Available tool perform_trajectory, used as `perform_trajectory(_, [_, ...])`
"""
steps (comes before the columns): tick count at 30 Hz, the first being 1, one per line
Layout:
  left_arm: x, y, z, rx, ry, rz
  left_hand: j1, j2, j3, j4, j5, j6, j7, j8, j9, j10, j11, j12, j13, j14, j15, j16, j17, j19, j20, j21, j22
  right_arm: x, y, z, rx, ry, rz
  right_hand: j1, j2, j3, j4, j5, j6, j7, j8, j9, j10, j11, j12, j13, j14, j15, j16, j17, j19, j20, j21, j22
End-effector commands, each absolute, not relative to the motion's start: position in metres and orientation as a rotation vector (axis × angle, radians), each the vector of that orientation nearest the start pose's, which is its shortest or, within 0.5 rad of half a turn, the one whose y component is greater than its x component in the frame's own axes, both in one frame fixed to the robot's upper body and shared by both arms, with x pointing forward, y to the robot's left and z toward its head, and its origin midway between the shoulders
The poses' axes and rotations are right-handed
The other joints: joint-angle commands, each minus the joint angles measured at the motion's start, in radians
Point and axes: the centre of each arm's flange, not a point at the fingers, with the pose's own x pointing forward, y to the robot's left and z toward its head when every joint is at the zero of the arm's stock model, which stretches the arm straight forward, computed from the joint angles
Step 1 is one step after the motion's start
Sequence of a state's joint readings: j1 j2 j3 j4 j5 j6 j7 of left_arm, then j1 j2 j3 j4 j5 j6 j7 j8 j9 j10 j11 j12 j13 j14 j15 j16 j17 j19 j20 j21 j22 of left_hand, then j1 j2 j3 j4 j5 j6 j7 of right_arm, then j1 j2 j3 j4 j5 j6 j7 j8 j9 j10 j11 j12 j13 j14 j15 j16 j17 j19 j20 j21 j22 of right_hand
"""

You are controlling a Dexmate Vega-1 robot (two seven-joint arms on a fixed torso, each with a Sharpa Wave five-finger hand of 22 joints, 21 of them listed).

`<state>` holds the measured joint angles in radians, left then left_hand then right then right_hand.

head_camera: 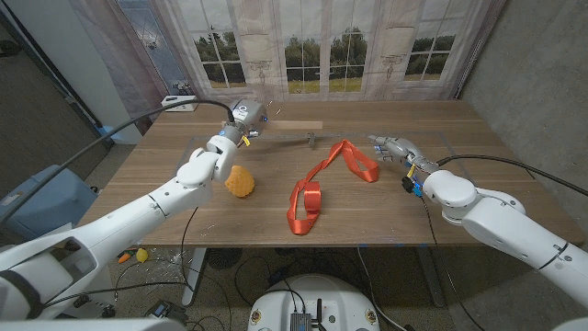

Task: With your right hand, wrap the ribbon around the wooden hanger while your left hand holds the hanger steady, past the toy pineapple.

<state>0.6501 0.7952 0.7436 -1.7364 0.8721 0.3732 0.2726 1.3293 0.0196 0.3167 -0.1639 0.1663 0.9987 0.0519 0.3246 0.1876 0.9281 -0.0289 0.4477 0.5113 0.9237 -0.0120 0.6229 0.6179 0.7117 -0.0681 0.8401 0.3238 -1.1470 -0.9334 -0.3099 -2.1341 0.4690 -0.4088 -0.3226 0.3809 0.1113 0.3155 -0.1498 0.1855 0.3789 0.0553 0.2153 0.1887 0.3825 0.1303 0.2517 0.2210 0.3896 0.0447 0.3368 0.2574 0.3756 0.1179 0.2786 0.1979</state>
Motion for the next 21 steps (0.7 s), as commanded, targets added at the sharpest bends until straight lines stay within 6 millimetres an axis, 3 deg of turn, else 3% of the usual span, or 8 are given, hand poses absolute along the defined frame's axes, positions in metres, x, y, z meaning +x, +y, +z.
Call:
perform_trajectory(1, [0.574,0.221,0.070,1.611,-0.987,0.503,0.121,0.127,0.006,0.007,0.006,0.037,0.023,0.002,0.061,0.004,-0.006,0.003,0.009,0.127,-0.217,0.000,0.004,-0.009,-0.005,0.014,0.003,0.493,-0.238,-0.028,-0.667,-0.308,0.109,0.013,-0.020,-0.001,-0.008,-0.005,0.010,-0.004,0.004,0.004,0.004,-0.007,0.000,0.007,-0.023,-0.002,-0.004,0.007,-0.017,0.003,-0.005,0.006])
perform_trajectory(6, [0.567,0.222,0.069,1.600,-1.021,0.507,0.120,0.127,0.005,0.008,0.006,0.037,0.023,0.001,0.061,0.004,-0.006,0.003,0.015,0.128,-0.216,-0.003,0.007,-0.014,-0.006,0.022,0.003,0.483,-0.230,-0.030,-0.700,-0.306,0.130,0.030,-0.023,0.002,-0.013,-0.006,0.002,-0.010,-0.001,0.005,-0.010,-0.022,-0.007,0.010,-0.054,-0.005,-0.014,0.011,-0.039,0.001,-0.014,0.005])
perform_trajectory(21, [0.551,0.229,0.059,1.558,-1.121,0.530,0.117,0.126,0.004,0.008,0.006,0.038,0.022,-0.002,0.063,0.004,-0.007,0.001,0.029,0.130,-0.217,-0.008,0.014,-0.025,-0.009,0.042,0.003,0.451,-0.198,-0.037,-0.811,-0.275,0.174,0.040,-0.034,-0.003,-0.012,-0.009,-0.012,-0.015,-0.008,0.006,-0.028,-0.022,-0.015,0.013,-0.079,-0.006,-0.021,0.017,-0.053,0.005,-0.020,0.004])
